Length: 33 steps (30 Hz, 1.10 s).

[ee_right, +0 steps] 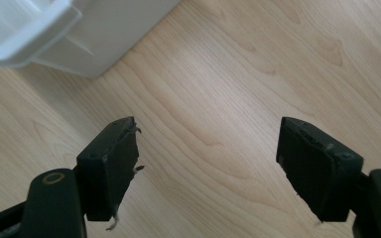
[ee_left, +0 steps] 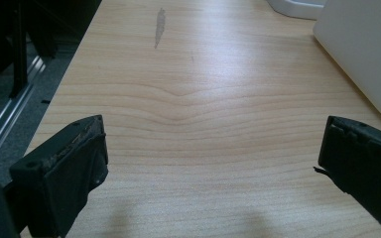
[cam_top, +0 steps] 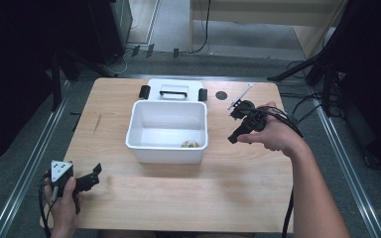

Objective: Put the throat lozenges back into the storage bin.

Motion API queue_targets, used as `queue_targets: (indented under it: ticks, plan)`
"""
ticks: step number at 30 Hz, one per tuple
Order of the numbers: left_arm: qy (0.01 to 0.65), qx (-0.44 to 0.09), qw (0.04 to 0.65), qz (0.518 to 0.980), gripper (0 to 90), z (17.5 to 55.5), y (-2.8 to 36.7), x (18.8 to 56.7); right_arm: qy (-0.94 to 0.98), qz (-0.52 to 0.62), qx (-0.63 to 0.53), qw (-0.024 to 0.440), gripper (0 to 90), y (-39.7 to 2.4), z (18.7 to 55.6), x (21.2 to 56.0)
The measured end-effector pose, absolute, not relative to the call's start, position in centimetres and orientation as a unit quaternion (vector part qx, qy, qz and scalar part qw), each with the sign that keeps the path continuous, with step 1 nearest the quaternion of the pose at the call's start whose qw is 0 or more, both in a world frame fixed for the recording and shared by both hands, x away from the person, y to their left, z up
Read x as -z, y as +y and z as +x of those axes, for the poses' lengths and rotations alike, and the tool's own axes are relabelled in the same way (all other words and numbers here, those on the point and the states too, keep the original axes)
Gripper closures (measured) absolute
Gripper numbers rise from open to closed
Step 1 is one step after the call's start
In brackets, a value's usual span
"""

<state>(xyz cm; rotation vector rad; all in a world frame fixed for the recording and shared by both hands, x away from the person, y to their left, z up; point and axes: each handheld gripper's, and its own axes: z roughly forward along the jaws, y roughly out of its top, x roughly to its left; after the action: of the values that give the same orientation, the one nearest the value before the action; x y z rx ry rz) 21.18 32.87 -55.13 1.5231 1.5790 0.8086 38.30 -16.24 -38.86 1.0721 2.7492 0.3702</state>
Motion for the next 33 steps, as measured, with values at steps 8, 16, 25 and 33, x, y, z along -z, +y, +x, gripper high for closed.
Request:
queue_targets:
  ticks: [8,16,25,33]
  plan:
    - [0.621,-0.318,0.391,0.6,0.0,21.2,32.9,55.1,0.913,0.379,-0.128,0.083,23.6,-18.5,37.8,40.4]
    - [0.621,-0.319,0.39,0.6,0.0,21.2,32.9,55.1,0.895,0.414,-0.132,0.095,16.8,-20.8,37.2,42.1]
    - [0.621,-0.318,0.391,0.6,0.0,21.2,32.9,55.1,0.869,0.463,-0.14,0.108,8.5,-23.9,36.0,44.9]
    - [0.621,-0.319,0.39,0.6,0.0,21.2,32.8,55.1,0.843,0.499,-0.161,0.122,2.2,-26.6,34.2,47.7]
